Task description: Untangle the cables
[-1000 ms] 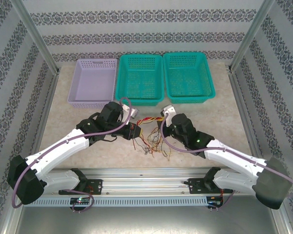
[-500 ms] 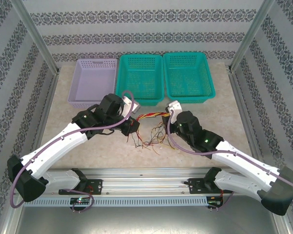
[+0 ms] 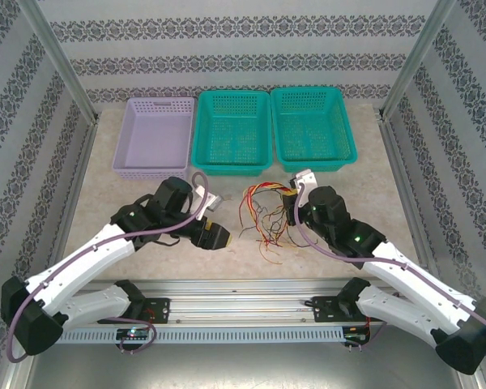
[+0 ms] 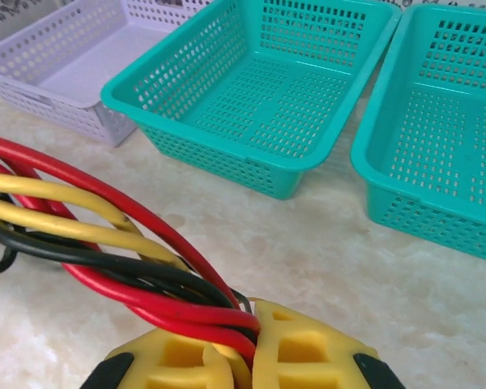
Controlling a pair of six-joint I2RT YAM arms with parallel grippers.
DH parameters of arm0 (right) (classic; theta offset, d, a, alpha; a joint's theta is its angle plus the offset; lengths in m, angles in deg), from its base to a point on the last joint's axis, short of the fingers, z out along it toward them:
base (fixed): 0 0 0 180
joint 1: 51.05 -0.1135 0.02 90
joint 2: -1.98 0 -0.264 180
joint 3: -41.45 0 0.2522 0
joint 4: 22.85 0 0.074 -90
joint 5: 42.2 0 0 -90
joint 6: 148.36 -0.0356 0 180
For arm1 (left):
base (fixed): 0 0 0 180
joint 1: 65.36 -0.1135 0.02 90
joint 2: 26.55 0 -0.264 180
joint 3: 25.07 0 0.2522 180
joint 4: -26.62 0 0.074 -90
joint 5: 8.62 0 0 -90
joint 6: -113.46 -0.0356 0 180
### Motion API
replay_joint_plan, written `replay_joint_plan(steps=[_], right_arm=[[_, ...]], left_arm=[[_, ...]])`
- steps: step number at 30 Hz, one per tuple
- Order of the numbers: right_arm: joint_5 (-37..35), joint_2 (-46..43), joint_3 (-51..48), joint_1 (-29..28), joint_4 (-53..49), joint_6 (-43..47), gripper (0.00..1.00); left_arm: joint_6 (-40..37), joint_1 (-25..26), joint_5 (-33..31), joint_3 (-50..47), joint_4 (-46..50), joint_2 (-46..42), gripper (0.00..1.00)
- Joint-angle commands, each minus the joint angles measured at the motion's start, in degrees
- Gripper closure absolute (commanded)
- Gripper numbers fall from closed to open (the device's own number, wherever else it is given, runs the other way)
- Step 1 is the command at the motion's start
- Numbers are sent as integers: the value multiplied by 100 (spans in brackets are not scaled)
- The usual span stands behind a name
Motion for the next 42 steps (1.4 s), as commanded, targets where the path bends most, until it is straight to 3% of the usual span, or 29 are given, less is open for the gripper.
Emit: replay_joint_plan(steps=[1, 8, 11, 20, 27, 30, 31, 34, 35, 37, 42], right_arm=[[297, -96, 163, -18, 107, -166, 100], [631, -56, 111, -26, 302, -245, 100], [815, -147, 38, -14, 449, -254, 100], [1244, -7, 20, -29, 441, -246, 100], [1166, 89, -17, -28, 407, -272, 100], [967, 183, 22, -27, 295, -239, 100], [860, 240, 34, -16, 240, -225, 100], [813, 437, 79, -28, 140, -130, 100], [735, 500, 87, -25, 97, -146, 99], [590, 567, 114, -29, 19, -154, 80], [684, 363, 12, -21, 149, -173, 55]], left_arm=[[648, -34, 592, -280, -1322, -362, 29], [1391, -25, 729, -946, -2808, -463, 26], [1611, -27, 493, -1234, -3350, -550, 26], [1750, -33, 345, -1276, -3924, -299, 31], [1730, -34, 451, -1174, -3988, -198, 66], [1700, -34, 499, -1174, -3908, -256, 87], [1675, -33, 480, -1181, -3860, -284, 98], [1685, -33, 414, -1253, -3826, -387, 100], [1696, -29, 363, -1277, -3823, -433, 100], [1708, -33, 260, -1315, -3787, -503, 100], [1682, -34, 91, -1289, -3551, -428, 100]])
